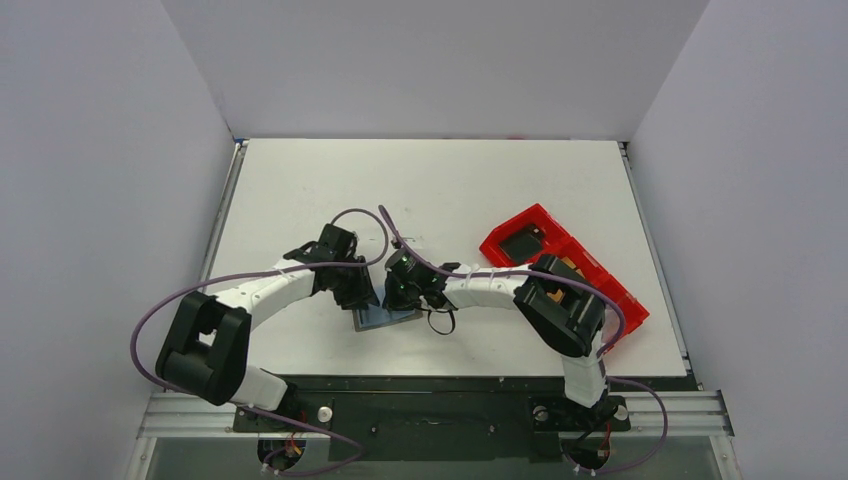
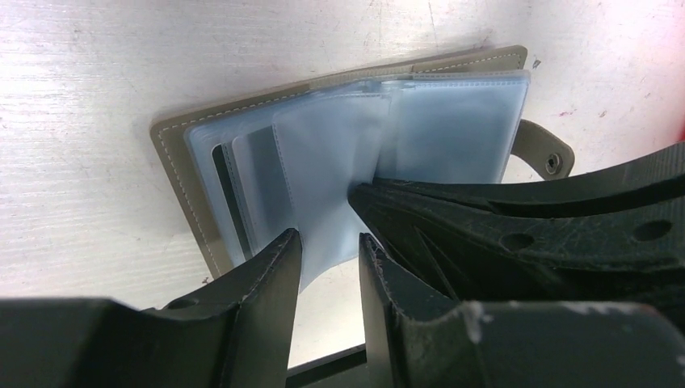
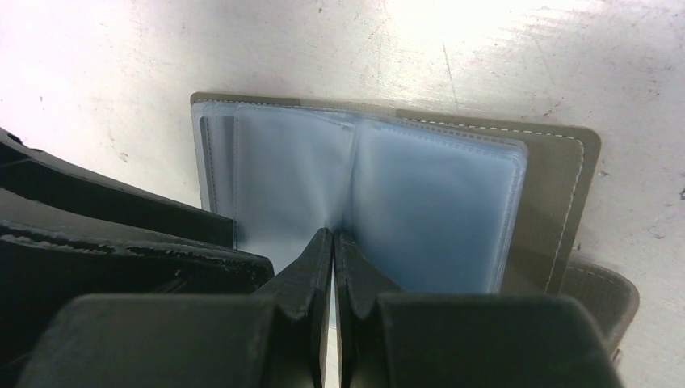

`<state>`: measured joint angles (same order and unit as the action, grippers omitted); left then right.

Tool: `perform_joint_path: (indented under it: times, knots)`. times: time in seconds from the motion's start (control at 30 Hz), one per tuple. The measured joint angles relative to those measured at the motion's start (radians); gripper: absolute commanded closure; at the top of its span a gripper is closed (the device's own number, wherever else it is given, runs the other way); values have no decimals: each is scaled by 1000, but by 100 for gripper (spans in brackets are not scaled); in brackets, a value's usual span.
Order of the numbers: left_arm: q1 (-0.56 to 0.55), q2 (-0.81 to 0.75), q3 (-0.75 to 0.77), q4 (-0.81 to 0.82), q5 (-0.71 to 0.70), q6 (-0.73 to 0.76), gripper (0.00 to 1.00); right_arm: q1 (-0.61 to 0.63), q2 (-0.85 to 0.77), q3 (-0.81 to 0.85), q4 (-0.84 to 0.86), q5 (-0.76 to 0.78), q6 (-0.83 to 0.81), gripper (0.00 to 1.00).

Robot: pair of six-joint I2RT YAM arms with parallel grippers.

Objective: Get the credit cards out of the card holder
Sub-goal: Remove the credit card from the card holder.

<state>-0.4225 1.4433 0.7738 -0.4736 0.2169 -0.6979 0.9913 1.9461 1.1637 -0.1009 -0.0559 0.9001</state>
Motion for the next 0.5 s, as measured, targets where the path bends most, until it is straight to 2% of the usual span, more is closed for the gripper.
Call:
perform_joint_path:
  times: [0.1, 0.27, 0.5]
  knots:
    - [-3, 8, -8, 14, 0, -1, 77, -2, 0, -1, 2, -5, 1, 100]
    - [-10, 20, -19, 21, 0, -7, 98, -2, -4, -5, 4, -5, 1, 100]
    - [-16, 7, -19, 21, -9, -8, 100, -3, -38, -16, -34, -12, -10, 75]
